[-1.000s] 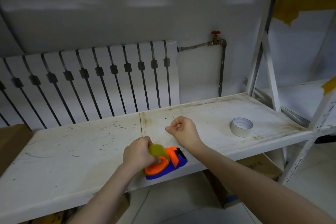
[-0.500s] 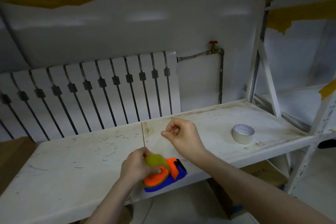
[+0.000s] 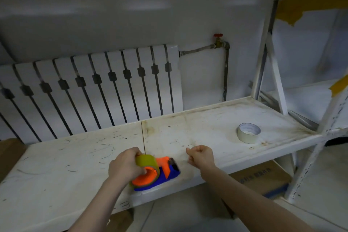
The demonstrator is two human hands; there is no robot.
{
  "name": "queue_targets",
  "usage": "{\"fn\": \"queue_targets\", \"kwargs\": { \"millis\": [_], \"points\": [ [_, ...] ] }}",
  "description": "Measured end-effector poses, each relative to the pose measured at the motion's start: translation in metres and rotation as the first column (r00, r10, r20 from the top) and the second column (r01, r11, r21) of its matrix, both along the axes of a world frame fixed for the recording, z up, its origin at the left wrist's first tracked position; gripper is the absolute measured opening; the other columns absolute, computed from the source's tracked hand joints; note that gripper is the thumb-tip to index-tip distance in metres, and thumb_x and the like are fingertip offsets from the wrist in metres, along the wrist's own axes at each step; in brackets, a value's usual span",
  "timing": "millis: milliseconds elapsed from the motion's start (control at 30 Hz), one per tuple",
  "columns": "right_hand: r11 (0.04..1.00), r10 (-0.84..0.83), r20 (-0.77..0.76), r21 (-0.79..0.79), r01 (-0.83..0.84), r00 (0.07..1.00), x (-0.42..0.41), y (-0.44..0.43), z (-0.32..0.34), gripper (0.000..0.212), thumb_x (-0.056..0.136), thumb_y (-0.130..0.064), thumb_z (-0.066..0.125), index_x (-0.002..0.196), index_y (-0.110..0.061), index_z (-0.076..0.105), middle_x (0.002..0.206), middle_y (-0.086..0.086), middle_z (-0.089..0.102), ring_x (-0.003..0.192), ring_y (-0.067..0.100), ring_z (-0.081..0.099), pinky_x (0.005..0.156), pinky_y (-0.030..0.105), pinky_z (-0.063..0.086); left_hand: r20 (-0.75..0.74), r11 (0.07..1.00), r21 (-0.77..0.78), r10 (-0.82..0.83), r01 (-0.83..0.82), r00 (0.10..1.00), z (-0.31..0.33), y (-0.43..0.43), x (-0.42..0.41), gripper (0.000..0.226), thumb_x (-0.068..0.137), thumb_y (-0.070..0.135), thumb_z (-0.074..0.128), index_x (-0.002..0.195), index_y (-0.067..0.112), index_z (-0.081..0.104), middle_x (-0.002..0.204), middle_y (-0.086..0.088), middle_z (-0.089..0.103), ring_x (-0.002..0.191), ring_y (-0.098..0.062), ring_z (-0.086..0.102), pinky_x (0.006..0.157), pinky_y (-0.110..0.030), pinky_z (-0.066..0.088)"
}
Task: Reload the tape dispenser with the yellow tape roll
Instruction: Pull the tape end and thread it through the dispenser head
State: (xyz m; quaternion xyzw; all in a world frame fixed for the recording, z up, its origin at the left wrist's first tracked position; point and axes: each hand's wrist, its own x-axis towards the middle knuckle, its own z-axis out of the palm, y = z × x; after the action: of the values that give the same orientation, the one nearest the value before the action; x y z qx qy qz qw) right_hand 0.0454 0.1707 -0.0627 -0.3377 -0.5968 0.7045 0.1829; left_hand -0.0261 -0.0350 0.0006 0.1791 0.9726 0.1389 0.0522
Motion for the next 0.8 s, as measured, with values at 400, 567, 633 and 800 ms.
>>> {"fn": "queue_targets", "kwargs": {
  "millis": [400, 567, 633, 800],
  "points": [
    [0.998, 0.047, 0.007, -0.038, -0.047, 0.999, -0.006, 0.004, -0.023, 0.025, 0.075, -0.006, 0.076, 0.080, -0.009, 0.051, 0.068, 0.007, 0.058, 0.055, 0.014, 0.055, 0.058, 0.023, 0.054, -0.348, 0.943, -0.134, -0.334, 0.306, 0.876, -0.018, 0.048, 0.027, 0.032, 0.084, 0.015, 0.052, 0.115, 0.020, 0.061, 0.120, 0.001, 0.059, 0.111, -0.021, 0.053, 0.086, -0.034, 0.050],
    [0.998, 0.056, 0.022, -0.004, -0.056, 0.998, -0.007, 0.006, -0.028, 0.025, 0.077, -0.004, 0.075, 0.078, -0.009, 0.051, 0.069, 0.006, 0.057, 0.053, 0.013, 0.056, 0.046, 0.015, 0.051, -0.334, 0.892, -0.344, -0.408, 0.293, 0.850, -0.032, 0.056, 0.023, 0.017, 0.082, 0.006, 0.050, 0.087, 0.016, 0.063, 0.095, -0.003, 0.062, 0.092, -0.023, 0.057, 0.069, -0.032, 0.048],
    [0.998, 0.062, 0.028, -0.003, -0.062, 0.998, -0.008, 0.006, -0.029, 0.024, 0.076, -0.003, 0.075, 0.077, -0.008, 0.052, 0.067, 0.006, 0.058, 0.052, 0.014, 0.057, 0.051, 0.019, 0.054, -0.319, 0.866, -0.376, -0.455, 0.330, 0.831, -0.036, 0.054, 0.022, 0.009, 0.069, 0.008, 0.066, 0.070, 0.017, 0.065, 0.076, -0.003, 0.065, 0.075, -0.023, 0.060, 0.059, -0.030, 0.047],
    [0.994, 0.109, 0.046, 0.001, -0.109, 0.993, -0.007, 0.010, -0.028, 0.023, 0.073, 0.004, 0.074, 0.074, -0.006, 0.053, 0.057, 0.007, 0.057, 0.041, 0.009, 0.054, 0.044, 0.017, 0.050, -0.371, 0.854, -0.392, -0.487, 0.341, 0.791, -0.046, 0.050, 0.018, 0.023, 0.044, 0.014, 0.076, 0.063, 0.023, 0.068, 0.056, 0.003, 0.060, 0.054, -0.019, 0.057, 0.045, -0.027, 0.044]
  ]
}}
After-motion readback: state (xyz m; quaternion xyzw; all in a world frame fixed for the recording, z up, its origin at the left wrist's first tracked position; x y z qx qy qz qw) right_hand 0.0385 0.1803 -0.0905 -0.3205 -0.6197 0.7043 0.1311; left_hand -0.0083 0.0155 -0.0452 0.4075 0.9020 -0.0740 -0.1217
